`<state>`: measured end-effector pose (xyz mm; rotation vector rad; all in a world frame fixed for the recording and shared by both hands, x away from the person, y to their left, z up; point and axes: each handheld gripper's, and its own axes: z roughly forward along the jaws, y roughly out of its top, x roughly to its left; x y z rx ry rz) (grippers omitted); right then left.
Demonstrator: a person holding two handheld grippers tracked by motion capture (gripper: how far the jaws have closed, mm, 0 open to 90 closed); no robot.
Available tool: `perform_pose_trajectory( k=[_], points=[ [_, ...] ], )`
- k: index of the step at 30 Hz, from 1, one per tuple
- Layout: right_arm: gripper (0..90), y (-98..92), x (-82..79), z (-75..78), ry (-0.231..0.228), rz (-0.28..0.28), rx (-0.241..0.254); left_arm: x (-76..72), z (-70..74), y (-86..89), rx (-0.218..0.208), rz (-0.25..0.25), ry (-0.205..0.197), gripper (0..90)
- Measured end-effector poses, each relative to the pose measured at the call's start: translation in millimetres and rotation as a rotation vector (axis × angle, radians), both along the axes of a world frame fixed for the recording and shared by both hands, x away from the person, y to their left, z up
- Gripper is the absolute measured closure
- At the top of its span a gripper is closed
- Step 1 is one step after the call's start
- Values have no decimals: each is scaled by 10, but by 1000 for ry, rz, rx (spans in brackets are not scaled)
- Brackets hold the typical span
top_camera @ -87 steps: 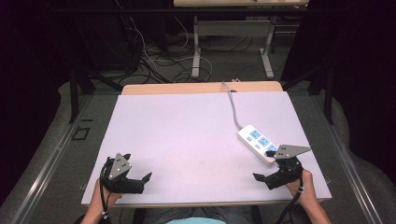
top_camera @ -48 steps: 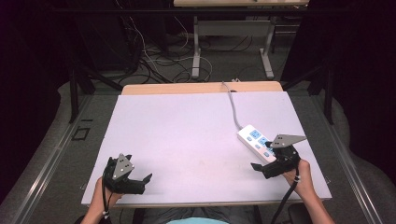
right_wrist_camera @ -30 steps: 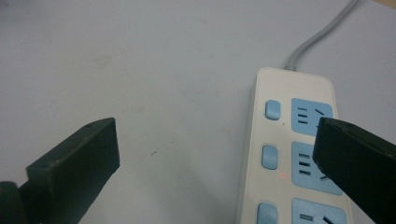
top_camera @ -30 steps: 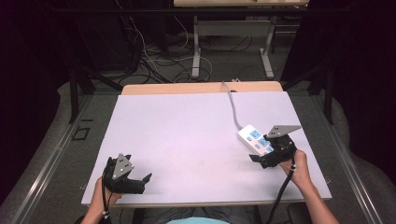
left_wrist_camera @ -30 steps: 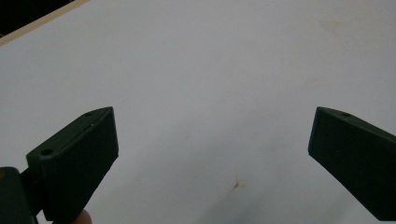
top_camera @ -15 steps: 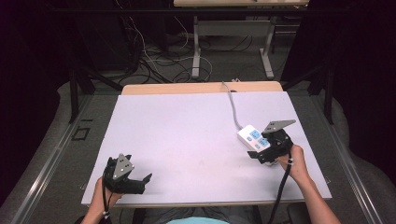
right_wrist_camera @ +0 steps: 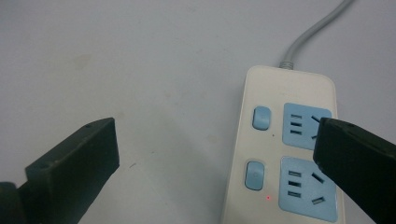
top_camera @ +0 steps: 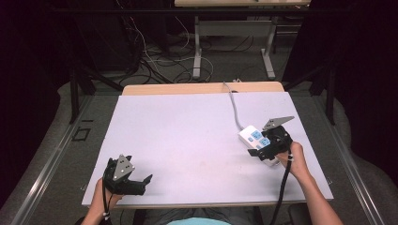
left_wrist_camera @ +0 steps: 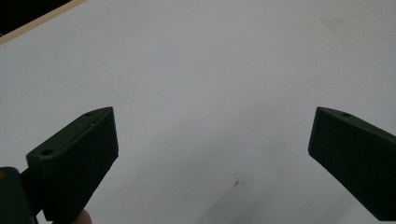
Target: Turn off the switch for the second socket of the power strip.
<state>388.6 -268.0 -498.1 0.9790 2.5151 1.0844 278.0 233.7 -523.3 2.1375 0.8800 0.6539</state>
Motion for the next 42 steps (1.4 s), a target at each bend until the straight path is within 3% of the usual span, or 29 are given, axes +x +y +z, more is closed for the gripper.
perform_pose_trajectory(
  k=[11, 29, 31, 32, 39, 40, 41, 42],
  points=[
    [0, -21, 118, 1, 43, -24, 2, 2, -4, -14, -1, -1, 9, 15],
    [20, -39, 235, -6, 68, -26, -15, 12, -4, -18, 6, 3, 11, 15],
    [103, -48, 244, -5, 53, -33, -28, 13, -4, -21, 8, 0, 10, 15],
    [103, -48, 244, -5, 53, -33, -28, 13, -4, -22, 9, 0, 8, 15],
    [400, -68, 214, 12, 50, -62, -23, 13, -6, -10, -1, 5, 12, 16],
    [400, -68, 214, 12, 50, -62, -23, 12, -8, -10, -6, 8, 10, 16],
    [508, -77, 208, 18, 45, -65, -26, 11, -5, -7, -2, 10, 6, 16],
    [557, -77, 203, 18, 40, -68, -31, 10, -4, -6, -1, 10, 3, 16]
  ],
)
